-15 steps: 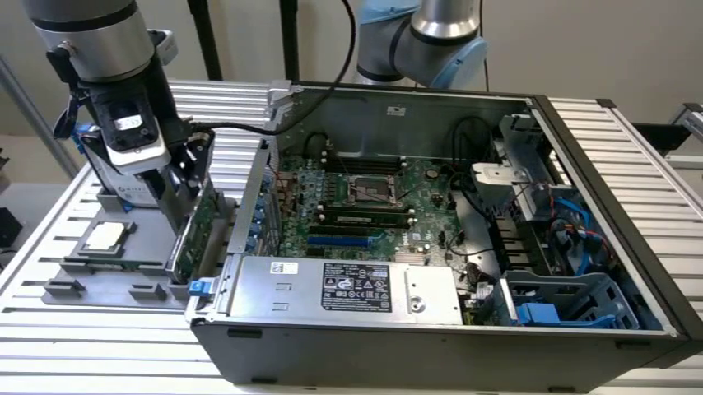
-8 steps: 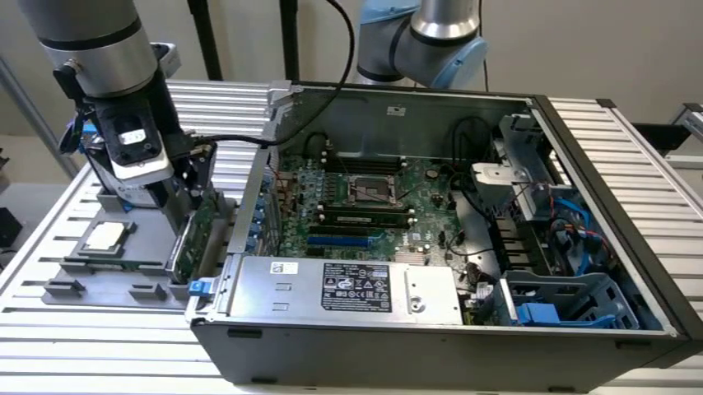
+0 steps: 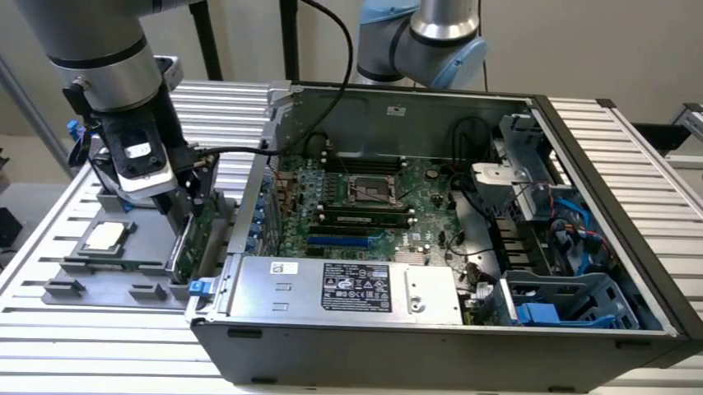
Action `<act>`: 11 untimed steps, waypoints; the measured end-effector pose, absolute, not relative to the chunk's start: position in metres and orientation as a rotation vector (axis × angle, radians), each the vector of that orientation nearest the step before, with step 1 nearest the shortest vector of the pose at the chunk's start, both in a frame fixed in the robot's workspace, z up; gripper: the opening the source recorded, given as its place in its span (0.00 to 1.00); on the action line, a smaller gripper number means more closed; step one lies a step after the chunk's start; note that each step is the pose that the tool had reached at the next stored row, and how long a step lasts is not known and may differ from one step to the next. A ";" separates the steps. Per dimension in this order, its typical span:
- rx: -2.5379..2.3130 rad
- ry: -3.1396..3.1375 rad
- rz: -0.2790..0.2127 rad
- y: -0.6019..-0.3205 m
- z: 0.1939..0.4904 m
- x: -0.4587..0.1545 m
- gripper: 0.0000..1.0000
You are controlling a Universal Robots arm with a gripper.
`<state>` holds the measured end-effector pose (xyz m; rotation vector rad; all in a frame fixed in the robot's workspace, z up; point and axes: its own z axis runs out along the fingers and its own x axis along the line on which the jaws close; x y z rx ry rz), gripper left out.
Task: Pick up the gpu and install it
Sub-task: 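Pick up the gpu and move the gpu toward the slot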
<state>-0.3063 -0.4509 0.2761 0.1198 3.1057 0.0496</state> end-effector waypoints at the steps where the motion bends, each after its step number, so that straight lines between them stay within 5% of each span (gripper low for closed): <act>1: 0.120 3.106 0.050 -0.451 0.274 -0.306 1.00; 11: 0.134 3.099 0.050 -0.451 0.256 -0.310 1.00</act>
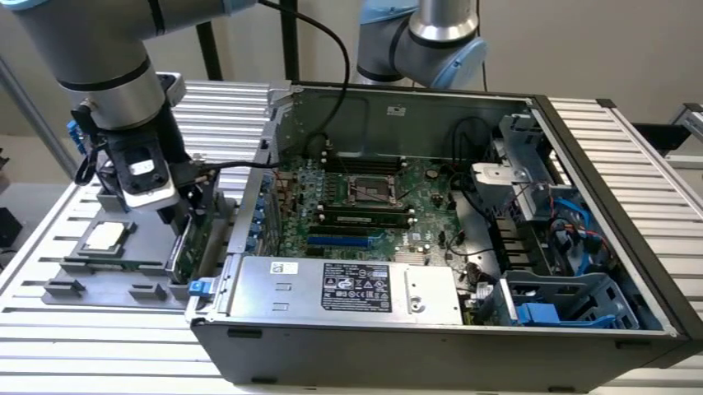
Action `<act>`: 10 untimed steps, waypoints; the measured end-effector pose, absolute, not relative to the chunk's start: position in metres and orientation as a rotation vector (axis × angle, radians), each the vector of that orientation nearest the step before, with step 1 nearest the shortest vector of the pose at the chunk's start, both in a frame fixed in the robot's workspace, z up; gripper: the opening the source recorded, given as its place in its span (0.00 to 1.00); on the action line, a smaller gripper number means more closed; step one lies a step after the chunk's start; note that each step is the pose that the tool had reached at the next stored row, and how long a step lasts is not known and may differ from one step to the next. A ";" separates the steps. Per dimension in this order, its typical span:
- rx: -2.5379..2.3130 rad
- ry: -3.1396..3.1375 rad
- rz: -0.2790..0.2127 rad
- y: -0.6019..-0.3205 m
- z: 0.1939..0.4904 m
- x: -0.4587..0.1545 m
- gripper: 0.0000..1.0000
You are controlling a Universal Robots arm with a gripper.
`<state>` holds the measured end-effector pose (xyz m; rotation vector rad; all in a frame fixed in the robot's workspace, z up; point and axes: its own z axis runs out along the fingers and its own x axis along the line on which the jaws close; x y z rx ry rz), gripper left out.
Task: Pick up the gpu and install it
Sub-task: 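Pick up the gpu and move the gpu toward the slot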
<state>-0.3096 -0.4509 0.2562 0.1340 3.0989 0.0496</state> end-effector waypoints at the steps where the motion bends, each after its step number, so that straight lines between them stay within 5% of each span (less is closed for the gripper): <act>1: 0.135 3.098 0.050 -0.451 0.254 -0.310 1.00; 10: 0.155 3.088 0.049 -0.451 0.242 -0.311 1.00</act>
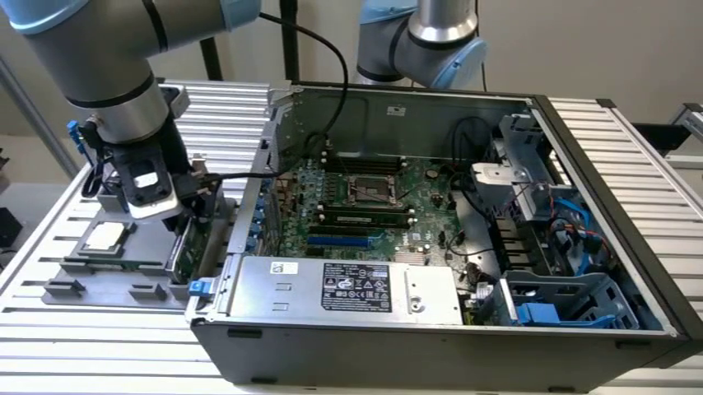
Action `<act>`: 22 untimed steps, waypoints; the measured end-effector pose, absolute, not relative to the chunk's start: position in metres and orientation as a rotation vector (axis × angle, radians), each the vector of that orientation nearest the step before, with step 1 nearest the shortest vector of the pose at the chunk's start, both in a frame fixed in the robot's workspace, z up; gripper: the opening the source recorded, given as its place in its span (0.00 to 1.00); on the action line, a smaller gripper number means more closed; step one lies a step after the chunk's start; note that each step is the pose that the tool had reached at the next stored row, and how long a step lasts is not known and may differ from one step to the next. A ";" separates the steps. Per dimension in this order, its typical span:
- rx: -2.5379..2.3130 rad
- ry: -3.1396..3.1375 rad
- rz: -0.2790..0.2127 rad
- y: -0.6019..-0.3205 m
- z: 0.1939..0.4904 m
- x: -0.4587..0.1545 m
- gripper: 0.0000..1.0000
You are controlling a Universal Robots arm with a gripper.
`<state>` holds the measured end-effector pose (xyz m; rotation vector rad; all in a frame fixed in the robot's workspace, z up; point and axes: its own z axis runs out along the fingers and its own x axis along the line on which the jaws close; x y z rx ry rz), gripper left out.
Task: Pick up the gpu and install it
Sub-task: 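Pick up the gpu and move the gpu toward the slot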
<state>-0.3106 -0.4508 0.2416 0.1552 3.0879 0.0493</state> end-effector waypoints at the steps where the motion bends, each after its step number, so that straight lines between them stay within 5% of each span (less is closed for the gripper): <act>1: 0.157 3.088 0.049 -0.451 0.242 -0.311 1.00; 17: 0.159 3.084 0.048 -0.447 0.240 -0.313 1.00; 18: 0.160 3.084 0.047 -0.447 0.240 -0.313 0.00; 22: 0.160 3.084 0.044 -0.447 0.239 -0.313 0.00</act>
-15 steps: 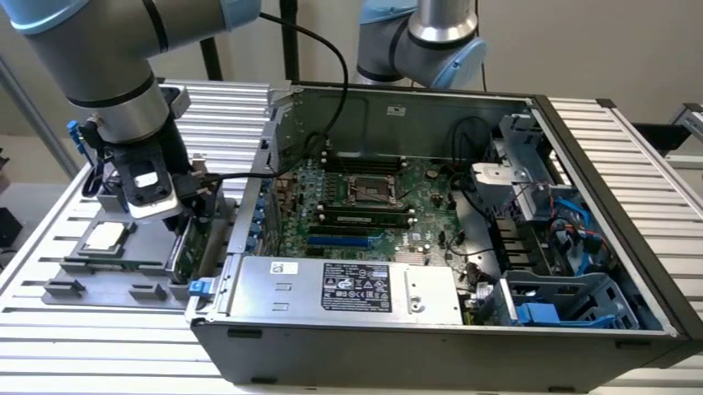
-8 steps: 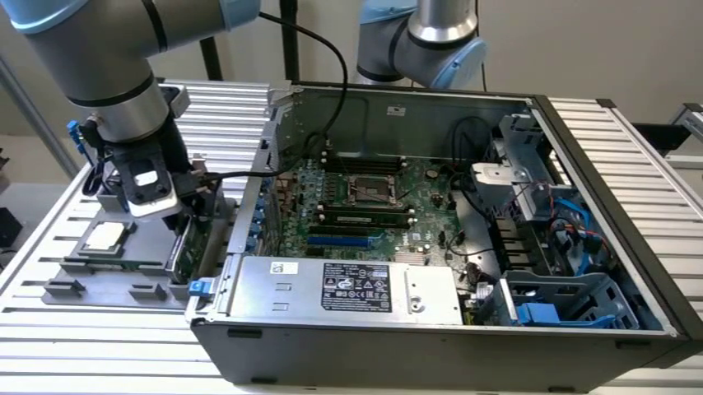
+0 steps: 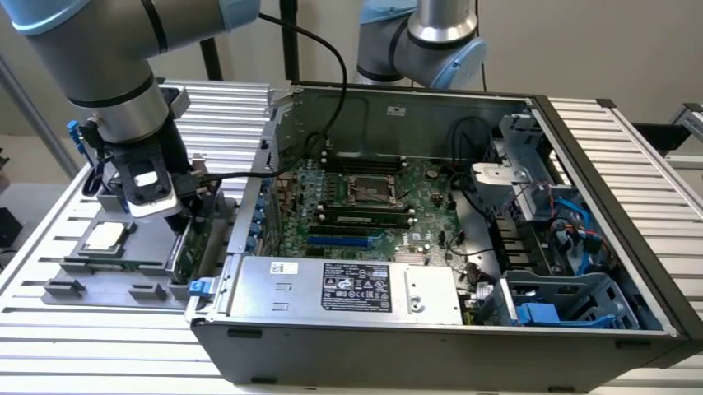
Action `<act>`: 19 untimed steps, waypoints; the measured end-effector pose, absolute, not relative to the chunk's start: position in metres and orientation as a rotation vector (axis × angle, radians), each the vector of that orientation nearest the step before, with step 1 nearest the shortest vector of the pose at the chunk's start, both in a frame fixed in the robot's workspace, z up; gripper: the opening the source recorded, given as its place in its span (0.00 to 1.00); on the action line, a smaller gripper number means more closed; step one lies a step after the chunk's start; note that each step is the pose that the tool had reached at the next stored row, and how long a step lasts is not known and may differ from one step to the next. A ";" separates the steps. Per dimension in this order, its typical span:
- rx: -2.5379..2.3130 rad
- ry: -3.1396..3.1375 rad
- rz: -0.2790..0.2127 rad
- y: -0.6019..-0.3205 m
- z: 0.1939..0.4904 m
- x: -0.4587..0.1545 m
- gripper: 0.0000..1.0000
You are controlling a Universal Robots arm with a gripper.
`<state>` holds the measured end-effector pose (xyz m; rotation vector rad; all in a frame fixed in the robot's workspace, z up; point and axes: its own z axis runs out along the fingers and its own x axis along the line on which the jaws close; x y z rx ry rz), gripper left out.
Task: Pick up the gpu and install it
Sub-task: 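Pick up the gpu and move the gpu toward the slot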
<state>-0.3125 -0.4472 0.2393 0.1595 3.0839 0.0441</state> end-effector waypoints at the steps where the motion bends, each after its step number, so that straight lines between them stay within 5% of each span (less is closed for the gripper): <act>1: 0.160 3.084 0.044 -0.447 0.239 -0.312 0.00; 19: 0.079 3.088 0.045 -0.447 0.239 -0.311 0.00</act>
